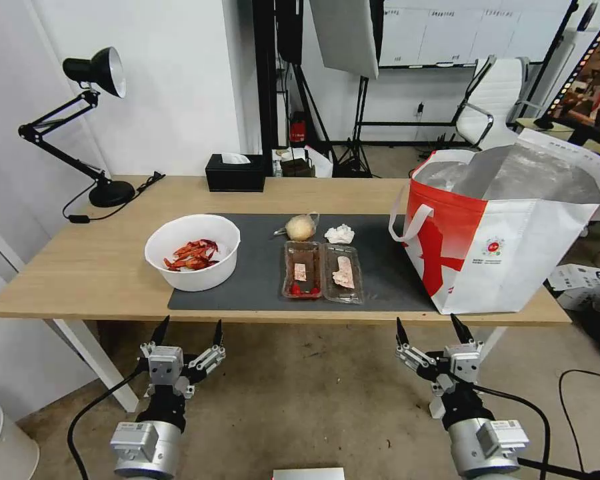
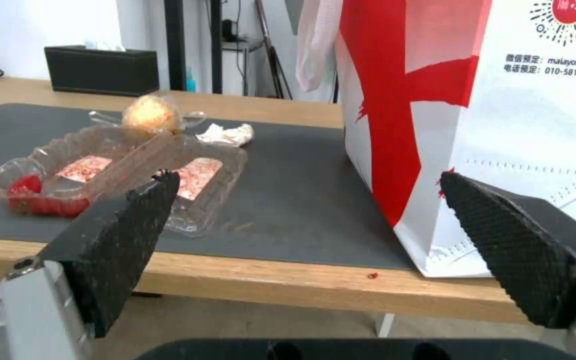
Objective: Pick up the trash from the table and place it into the takeout bag.
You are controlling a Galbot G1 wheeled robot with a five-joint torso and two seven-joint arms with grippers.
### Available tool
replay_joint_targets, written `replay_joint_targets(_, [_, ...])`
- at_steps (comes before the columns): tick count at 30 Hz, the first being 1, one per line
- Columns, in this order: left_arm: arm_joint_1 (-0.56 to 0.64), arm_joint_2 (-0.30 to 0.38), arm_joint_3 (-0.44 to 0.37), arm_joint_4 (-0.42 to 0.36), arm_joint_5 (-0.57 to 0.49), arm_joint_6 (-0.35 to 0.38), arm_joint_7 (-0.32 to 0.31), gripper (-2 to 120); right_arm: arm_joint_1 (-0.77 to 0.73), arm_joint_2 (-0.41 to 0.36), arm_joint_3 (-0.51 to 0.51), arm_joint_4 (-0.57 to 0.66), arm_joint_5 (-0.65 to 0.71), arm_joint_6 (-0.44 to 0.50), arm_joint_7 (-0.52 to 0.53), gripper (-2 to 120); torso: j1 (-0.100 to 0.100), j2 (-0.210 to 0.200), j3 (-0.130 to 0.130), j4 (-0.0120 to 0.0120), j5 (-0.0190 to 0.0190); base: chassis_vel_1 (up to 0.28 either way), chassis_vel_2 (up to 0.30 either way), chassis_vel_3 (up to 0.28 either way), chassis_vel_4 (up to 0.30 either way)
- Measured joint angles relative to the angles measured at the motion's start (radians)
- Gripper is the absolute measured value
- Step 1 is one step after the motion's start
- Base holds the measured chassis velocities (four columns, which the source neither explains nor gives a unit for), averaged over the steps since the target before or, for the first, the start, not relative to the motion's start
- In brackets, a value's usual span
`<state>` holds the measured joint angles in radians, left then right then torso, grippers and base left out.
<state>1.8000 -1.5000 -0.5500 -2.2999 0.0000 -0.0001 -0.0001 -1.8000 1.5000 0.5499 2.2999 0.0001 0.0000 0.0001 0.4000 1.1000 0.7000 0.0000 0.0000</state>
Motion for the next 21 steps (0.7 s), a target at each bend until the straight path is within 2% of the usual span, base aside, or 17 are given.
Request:
replay_joint_targets(18, [0.000, 0.000, 0.000, 0.000, 0.000, 0.001, 0.000, 100, 0.003, -0.005, 0.000, 0.000, 0.004, -0.004, 0.000, 100, 0.000, 0.000, 0.000, 0.0000, -0.0001, 0.000, 0.000, 0.000, 0.000])
replay_joint_targets(21, [-0.005, 0.000, 0.000, -0.009, -0.006, 0.029, -0.006, 100, 0.022, -0.032, 0.000, -0.001, 0.029, -0.030, 0.000, 100, 0.000, 0.000, 0.000, -0.0003, -0.0001, 0.000, 0.000, 0.000, 0.000])
